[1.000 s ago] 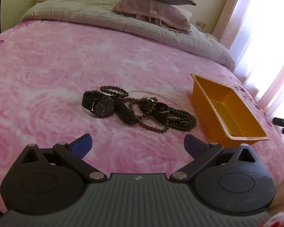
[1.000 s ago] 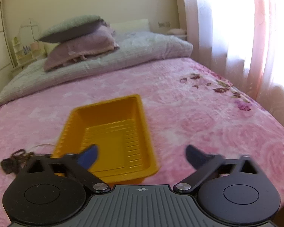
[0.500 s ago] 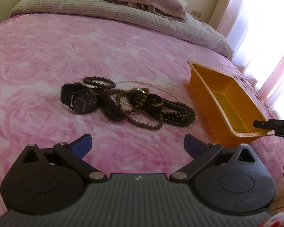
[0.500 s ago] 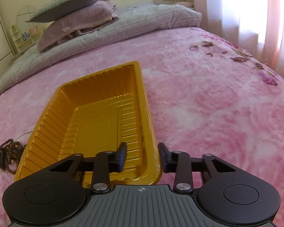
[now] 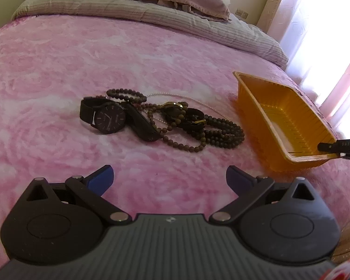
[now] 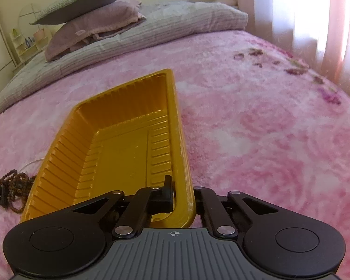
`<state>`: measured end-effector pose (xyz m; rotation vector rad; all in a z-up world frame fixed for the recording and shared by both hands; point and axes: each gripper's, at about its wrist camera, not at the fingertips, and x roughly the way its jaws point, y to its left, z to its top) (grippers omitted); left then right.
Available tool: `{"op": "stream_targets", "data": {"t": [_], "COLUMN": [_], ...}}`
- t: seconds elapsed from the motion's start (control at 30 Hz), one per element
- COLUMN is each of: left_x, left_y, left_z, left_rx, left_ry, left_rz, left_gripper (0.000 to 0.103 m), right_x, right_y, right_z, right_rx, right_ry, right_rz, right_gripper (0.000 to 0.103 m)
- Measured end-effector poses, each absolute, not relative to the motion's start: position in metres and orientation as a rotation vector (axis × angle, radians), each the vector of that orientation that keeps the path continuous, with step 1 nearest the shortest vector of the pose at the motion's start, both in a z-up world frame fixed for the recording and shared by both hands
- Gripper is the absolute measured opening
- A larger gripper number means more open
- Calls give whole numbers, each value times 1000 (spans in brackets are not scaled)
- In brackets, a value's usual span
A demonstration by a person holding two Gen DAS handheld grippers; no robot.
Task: Organize jewelry
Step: 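Grasp the black wristwatch with the left gripper while the right gripper holds the tray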
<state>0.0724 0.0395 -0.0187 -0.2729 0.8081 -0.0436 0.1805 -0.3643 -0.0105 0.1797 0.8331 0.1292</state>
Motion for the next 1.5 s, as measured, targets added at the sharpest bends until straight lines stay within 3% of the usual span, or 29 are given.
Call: {"op": "stream_targets", "data": {"t": [0.33, 0.6, 0.9, 1.1, 1.23, 1.5], "left_x": [77, 75, 109, 134, 149, 164], "left_y": [48, 52, 75, 92, 88, 85], "left_z": [-4, -10, -22, -24, -30, -38], "left_rx": [-104, 31, 67, 236, 436, 497], "left_ry": [756, 730, 752, 756, 794, 919], "left_rz": [-132, -182, -110, -189, -331, -403], "left_gripper": [95, 84, 71, 65, 41, 18], "right_x": [159, 158, 187, 194, 192, 190], "right_y": [-329, -302, -303, -309, -304, -301], "right_z": [21, 31, 24, 26, 28, 27], "right_rx": [-139, -387, -512, -517, -534, -534], "right_ry": [775, 738, 883, 915, 914, 915], "right_rz": [65, 86, 160, 183, 190, 191], "right_gripper": [4, 4, 4, 4, 4, 4]}}
